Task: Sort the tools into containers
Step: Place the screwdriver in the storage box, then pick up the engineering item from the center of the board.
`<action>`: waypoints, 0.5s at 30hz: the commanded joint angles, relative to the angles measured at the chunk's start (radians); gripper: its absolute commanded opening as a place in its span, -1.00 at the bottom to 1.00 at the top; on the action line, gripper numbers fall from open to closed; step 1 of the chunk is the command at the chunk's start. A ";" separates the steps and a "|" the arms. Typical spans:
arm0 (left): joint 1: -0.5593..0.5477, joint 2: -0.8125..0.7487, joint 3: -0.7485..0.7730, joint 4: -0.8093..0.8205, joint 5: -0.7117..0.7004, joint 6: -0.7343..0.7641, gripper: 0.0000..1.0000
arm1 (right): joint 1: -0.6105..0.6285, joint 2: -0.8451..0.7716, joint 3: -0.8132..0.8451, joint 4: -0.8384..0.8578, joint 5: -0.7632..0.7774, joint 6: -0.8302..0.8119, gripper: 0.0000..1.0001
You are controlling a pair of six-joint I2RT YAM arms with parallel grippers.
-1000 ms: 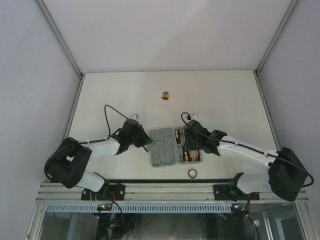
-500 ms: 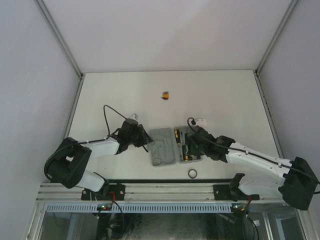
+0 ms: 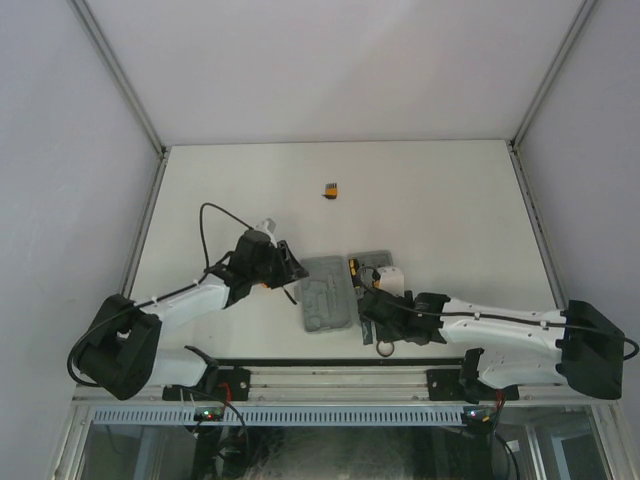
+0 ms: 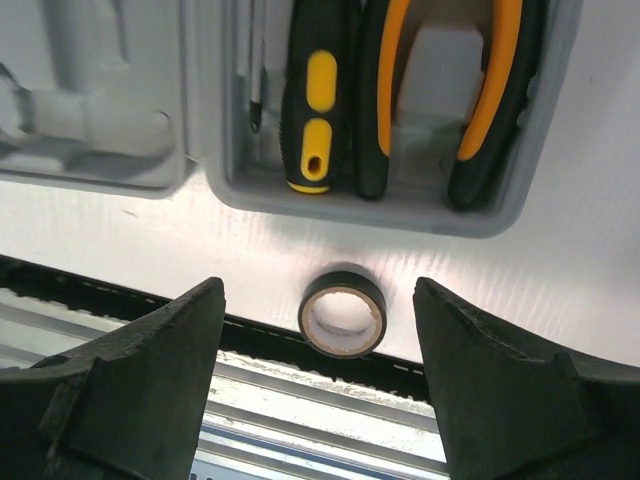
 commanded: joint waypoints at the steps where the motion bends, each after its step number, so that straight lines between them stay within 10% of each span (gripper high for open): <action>1: 0.013 -0.057 0.094 -0.036 0.069 0.047 -0.04 | 0.038 0.055 -0.005 -0.016 0.019 0.095 0.50; 15: 0.019 -0.167 0.130 -0.156 0.041 0.119 -0.01 | 0.103 0.101 -0.059 -0.043 -0.063 0.175 0.36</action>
